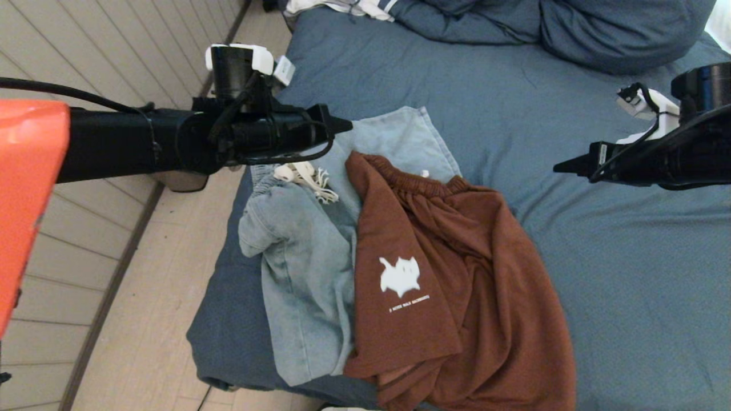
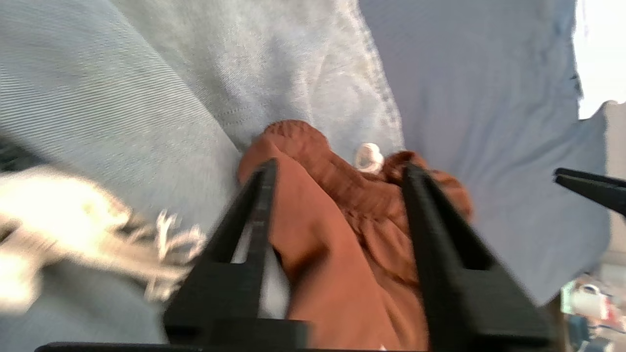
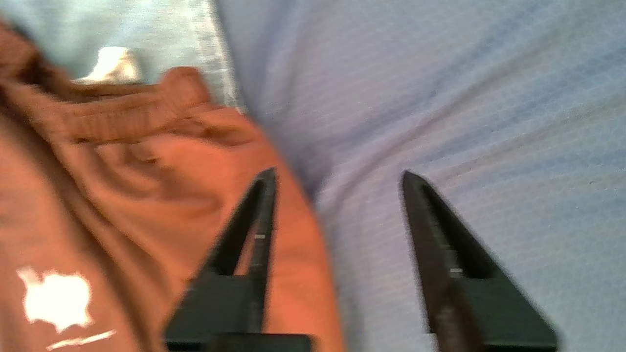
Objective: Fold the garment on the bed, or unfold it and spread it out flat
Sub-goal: Unford the brown shorts, then fold the brown shorts
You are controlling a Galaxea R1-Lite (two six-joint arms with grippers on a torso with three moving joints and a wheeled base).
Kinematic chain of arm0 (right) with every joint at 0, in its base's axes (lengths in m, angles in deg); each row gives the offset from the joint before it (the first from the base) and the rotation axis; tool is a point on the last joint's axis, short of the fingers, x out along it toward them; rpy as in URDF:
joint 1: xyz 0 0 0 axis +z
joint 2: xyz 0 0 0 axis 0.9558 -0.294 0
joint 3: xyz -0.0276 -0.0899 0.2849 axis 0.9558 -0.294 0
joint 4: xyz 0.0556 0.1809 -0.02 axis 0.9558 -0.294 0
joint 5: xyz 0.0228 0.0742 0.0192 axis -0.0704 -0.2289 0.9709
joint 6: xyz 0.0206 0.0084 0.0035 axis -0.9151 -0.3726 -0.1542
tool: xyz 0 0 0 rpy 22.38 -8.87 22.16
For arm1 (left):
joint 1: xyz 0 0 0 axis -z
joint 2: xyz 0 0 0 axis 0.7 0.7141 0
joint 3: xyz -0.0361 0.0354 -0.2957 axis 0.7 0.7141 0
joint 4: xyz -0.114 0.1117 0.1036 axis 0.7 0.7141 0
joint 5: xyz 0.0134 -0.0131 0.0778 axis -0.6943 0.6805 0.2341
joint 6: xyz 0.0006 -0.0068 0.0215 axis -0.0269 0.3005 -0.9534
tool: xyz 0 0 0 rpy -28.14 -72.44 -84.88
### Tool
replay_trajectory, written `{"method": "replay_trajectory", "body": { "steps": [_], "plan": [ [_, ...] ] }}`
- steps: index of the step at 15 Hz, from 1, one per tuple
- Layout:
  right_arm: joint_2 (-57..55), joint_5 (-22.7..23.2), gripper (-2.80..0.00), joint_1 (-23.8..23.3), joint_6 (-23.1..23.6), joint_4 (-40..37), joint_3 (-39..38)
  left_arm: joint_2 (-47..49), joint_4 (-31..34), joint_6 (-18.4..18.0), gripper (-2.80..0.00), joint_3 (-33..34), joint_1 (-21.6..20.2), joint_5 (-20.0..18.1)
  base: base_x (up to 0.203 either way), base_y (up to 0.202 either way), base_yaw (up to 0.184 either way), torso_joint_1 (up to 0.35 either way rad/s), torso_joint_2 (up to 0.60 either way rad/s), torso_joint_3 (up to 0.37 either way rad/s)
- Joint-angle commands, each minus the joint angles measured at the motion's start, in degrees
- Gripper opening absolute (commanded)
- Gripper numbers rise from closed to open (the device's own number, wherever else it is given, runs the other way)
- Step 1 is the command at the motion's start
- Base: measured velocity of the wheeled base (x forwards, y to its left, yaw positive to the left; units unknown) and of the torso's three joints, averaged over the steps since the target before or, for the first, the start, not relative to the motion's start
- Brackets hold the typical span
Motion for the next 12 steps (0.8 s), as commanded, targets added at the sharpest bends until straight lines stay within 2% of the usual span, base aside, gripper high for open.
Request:
{"method": "replay_trajectory", "body": {
  "steps": [1, 4, 7, 10, 12],
  "plan": [
    [6.1, 0.2, -2.8, 0.4, -0.5, -0.2, -3.2, -8.5, -0.2, 0.1, -2.8, 6.1, 0.0, -0.3, 0.0, 0.0, 0.0, 0.0, 0.0, 0.0],
    [16.9, 0.2, -2.8, 1.2, -1.9, -0.3, -10.2, -20.8, -0.3, -0.4, -2.8, 19.7, -2.0, -0.3, 0.0, 0.0, 0.0, 0.0, 0.0, 0.0],
    [27.4, 0.2, -2.8, 1.7, -2.9, -1.1, -16.8, -34.4, 1.0, -1.8, -2.8, 31.2, -8.5, -0.4, 0.0, 0.0, 0.0, 0.0, 0.0, 0.0],
    [38.5, 0.3, -2.8, 2.5, -3.1, -9.3, -18.7, -48.6, 6.6, -4.3, -2.8, 38.7, -15.1, -0.5, 0.0, 0.0, 0.0, 0.0, 0.0, 0.0],
    [48.0, 0.2, -2.8, 3.5, -3.2, -18.2, -18.8, -60.3, 14.0, -5.6, -2.8, 41.5, -17.7, -0.9, 0.0, 0.0, 0.0, 0.0, 0.0, 0.0]
  ]
}}
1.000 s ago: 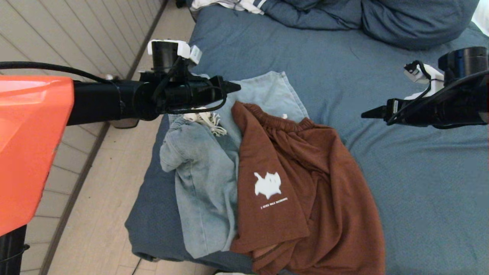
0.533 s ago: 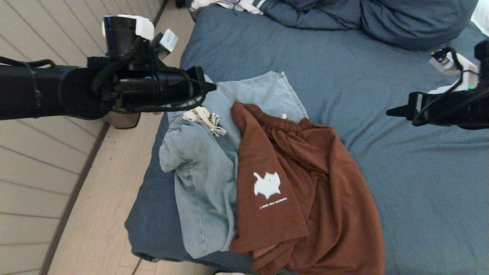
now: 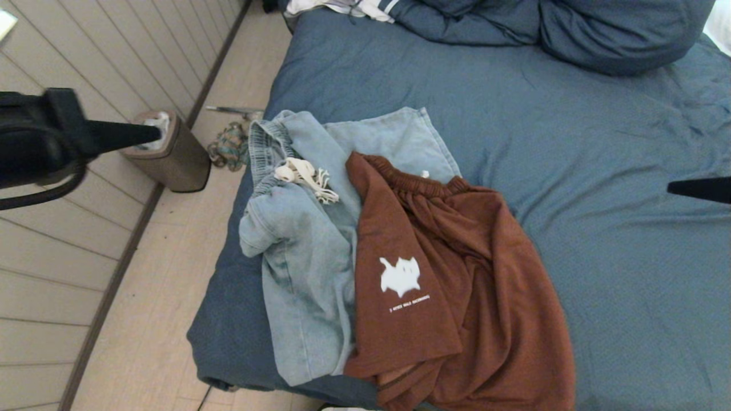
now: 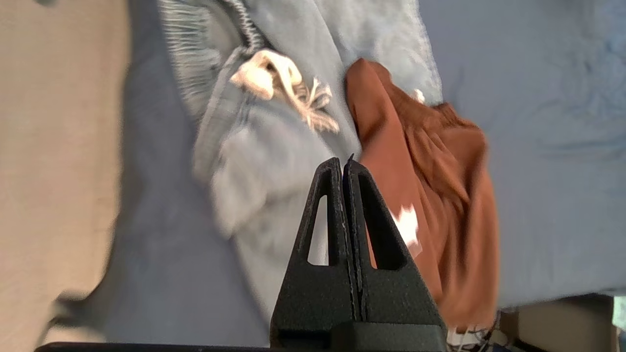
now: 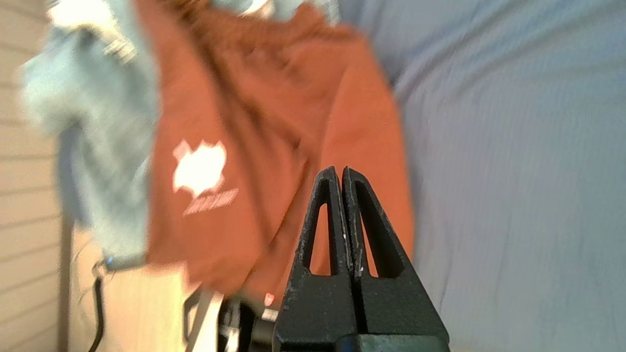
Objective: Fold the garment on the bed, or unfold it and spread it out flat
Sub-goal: Fold the brown shorts
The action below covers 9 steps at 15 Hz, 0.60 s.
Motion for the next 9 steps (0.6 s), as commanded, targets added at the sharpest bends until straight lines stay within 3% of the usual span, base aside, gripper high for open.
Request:
{"method": "replay_trajectory", "body": {
  "steps": [1, 4, 9],
  "plan": [
    [15.3, 0.0, -2.8, 0.7, -0.1, -9.5, -0.6, -17.6, 7.5, -1.1, -2.8, 3.4, -2.5, -0.2, 0.0, 0.0, 0.0, 0.0, 0.0, 0.0],
    [29.0, -0.4, -2.8, 0.0, 0.0, -17.4, -4.8, -32.8, 16.8, -3.1, -2.8, 10.8, -3.8, 2.1, 0.0, 0.0, 0.0, 0.0, 0.0, 0.0],
    [47.2, -0.9, -2.8, -0.3, 1.2, -21.2, -25.4, -52.4, 21.2, -10.0, -2.8, 33.4, -4.6, 11.4, 0.0, 0.0, 0.0, 0.0, 0.0, 0.0]
  ]
}}
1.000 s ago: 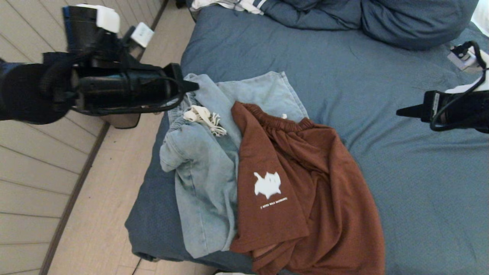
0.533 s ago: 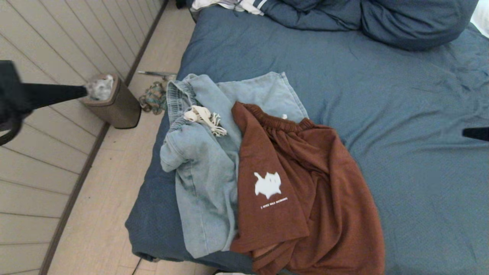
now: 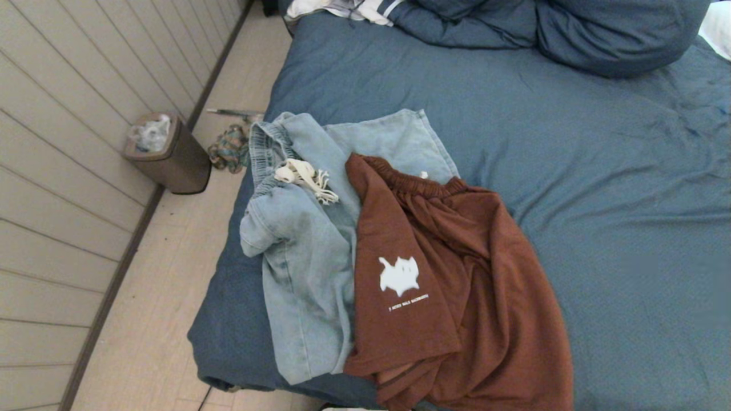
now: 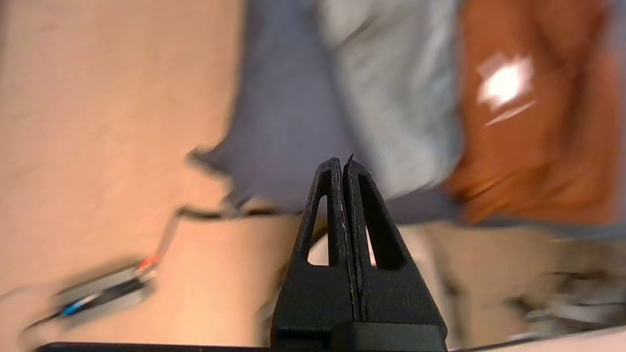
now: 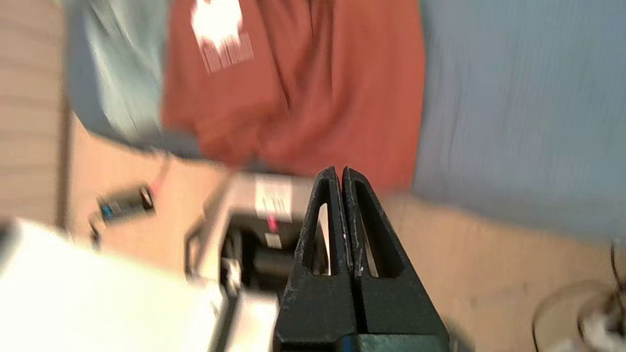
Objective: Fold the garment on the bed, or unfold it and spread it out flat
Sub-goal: Fold the brown shorts
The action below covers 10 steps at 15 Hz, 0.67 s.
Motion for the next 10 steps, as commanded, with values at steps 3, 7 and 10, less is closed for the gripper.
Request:
{"method": "replay_trajectory", "body": {
  "steps": [3, 7, 10],
  "plan": [
    [7.9, -5.6, -2.8, -0.3, 0.9, 12.7, -21.1, -9.4, -8.0, -3.4, -2.8, 17.9, -0.5, 6.8, 0.0, 0.0, 0.0, 0.0, 0.0, 0.0],
    [7.7, -10.8, -2.8, 0.0, 5.8, 44.7, -44.4, -9.4, -22.6, -7.6, -2.8, 34.2, -0.6, 11.3, 0.0, 0.0, 0.0, 0.0, 0.0, 0.0],
    [11.4, -11.7, -2.8, 2.4, 7.2, 47.5, -46.4, -9.5, -24.3, -9.4, -2.8, 35.4, -0.6, 11.7, 0.0, 0.0, 0.0, 0.0, 0.0, 0.0]
  ]
}}
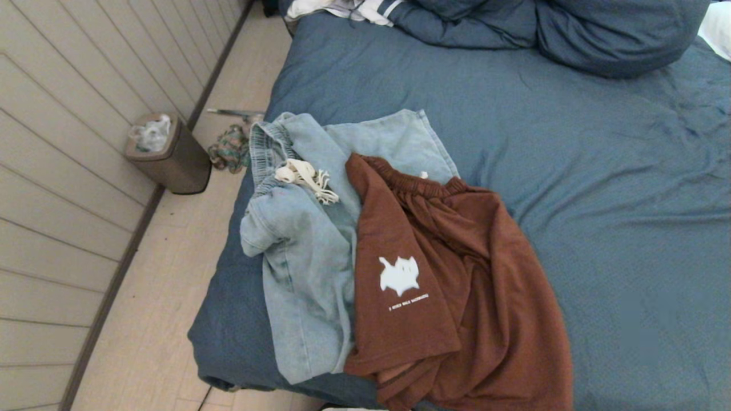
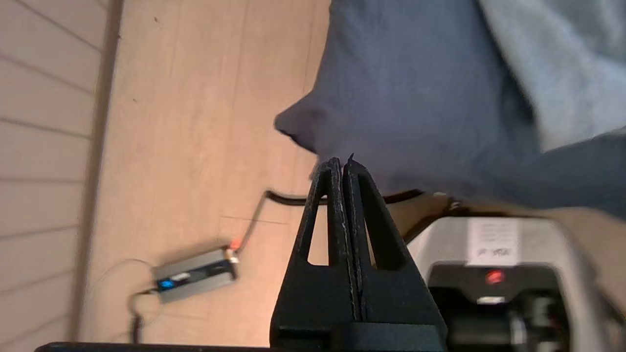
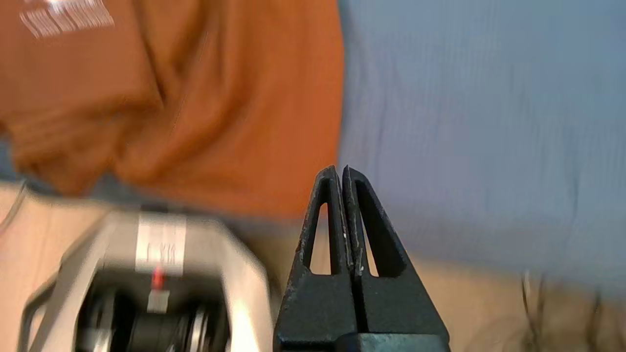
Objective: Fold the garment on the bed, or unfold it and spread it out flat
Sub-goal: Fold the brown shorts
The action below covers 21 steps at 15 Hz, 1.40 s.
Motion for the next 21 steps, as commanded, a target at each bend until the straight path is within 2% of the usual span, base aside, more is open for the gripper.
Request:
{"method": "replay_trajectory", "body": {
  "steps": [1, 2, 3, 5, 6, 7, 8, 10, 12, 16, 19, 21],
  "plan": [
    [5.2, -0.1, -2.8, 3.3, 0.2, -2.4, -0.4, 0.2, -0.2, -2.3, -2.8, 0.8, 0.0, 0.1, 0.0, 0.0, 0.0, 0.0, 0.0, 0.0],
    [7.4, -0.1, -2.8, 3.8, 0.3, -6.8, 0.8, 0.2, -0.2, -3.6, -2.8, 0.9, 0.0, 0.0, 0.0, 0.0, 0.0, 0.0, 0.0, 0.0],
    [10.0, -0.1, -2.8, 4.0, 0.4, -7.9, 1.3, 0.2, -1.0, -3.8, -2.8, 1.1, -0.1, -0.2, 0.0, 0.0, 0.0, 0.0, 0.0, 0.0],
    [14.5, -0.6, -2.8, 4.2, 0.3, -8.2, 1.4, 0.2, -7.0, -3.3, -2.8, 2.9, 0.0, -1.7, 0.0, 0.0, 0.0, 0.0, 0.0, 0.0],
    [14.5, -3.1, -2.8, 4.2, 0.1, -7.8, 0.8, 0.2, -8.5, -2.5, -2.8, 3.4, 0.0, -2.0, 0.0, 0.0, 0.0, 0.0, 0.0, 0.0],
    [14.4, -6.5, -2.8, 4.2, 0.3, -6.7, -1.2, 0.2, -7.5, -2.3, -2.8, 3.5, -0.1, -2.5, 0.0, 0.0, 0.0, 0.0, 0.0, 0.0],
    [14.3, -6.9, -2.8, 4.2, 0.2, -3.5, -2.1, 0.2, -6.5, -2.2, -2.8, 3.5, 0.0, -4.0, 0.0, 0.0, 0.0, 0.0, 0.0, 0.0],
    [14.3, -6.7, -2.8, 4.2, 0.5, -2.4, -2.5, 0.3, 0.0, -2.2, -2.8, 3.4, 0.0, -6.8, 0.0, 0.0, 0.0, 0.0, 0.0, 0.0],
    [14.3, -6.6, -2.8, 4.2, -0.2, -2.3, -2.6, 0.3, -0.2, -1.0, -2.8, 3.5, -0.6, -5.8, 0.0, 0.0, 0.0, 0.0, 0.0, 0.0],
    [14.3, -6.7, -2.8, 4.2, -0.5, -2.2, -2.6, -8.1, -0.2, -3.2, -2.8, 3.5, -5.4, -6.0, 0.0, 0.0, 0.0, 0.0, 0.0, 0.0],
    [14.3, -6.7, -2.8, 4.3, -0.9, -2.0, -2.7, -14.2, -0.2, -4.2, -2.8, 3.5, -5.5, -6.0, 0.0, 0.0, 0.0, 0.0, 0.0, 0.0],
    [14.3, -6.7, -2.8, 4.3, -1.0, -2.0, -2.8, -15.4, -0.3, -3.4, -2.8, 3.5, -5.5, -6.1, 0.0, 0.0, 0.0, 0.0, 0.0, 0.0]
  ]
}}
